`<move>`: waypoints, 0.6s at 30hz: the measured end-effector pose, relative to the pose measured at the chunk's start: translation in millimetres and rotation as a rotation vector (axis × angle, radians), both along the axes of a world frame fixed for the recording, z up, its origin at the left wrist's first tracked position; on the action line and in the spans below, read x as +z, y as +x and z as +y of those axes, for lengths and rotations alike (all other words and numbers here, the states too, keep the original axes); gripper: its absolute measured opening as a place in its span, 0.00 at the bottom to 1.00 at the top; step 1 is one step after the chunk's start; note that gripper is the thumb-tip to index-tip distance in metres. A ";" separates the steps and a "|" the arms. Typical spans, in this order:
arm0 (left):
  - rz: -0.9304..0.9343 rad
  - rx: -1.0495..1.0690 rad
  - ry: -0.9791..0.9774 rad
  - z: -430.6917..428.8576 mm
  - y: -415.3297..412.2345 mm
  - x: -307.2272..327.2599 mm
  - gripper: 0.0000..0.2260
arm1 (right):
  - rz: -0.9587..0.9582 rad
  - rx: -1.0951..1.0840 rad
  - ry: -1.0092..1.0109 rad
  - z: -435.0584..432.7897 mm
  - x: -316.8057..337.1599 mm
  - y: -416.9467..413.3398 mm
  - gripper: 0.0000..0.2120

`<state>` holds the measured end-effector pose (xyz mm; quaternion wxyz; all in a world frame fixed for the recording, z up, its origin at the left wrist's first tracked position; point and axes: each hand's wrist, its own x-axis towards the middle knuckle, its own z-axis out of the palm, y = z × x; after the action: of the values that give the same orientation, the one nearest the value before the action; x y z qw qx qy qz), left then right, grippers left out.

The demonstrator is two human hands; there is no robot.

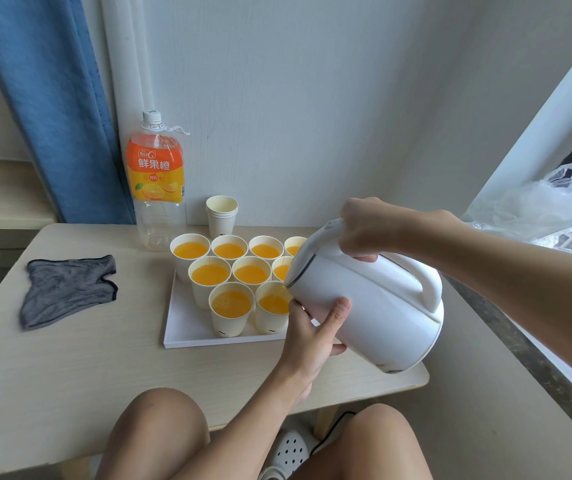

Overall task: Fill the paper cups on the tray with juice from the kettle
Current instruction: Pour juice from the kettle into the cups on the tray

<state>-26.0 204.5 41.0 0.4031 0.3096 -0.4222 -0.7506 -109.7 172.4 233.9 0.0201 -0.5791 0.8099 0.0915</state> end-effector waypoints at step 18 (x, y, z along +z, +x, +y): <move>0.016 -0.004 0.003 0.1 0.3 -0.2 0.32 | -0.007 0.000 0.005 0.7 1.7 4.5 0.10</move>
<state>-25.7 204.5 40.7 0.4043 0.3034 -0.4186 -0.7545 -105.2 173.1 235.6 0.0242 -0.5795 0.8094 0.0917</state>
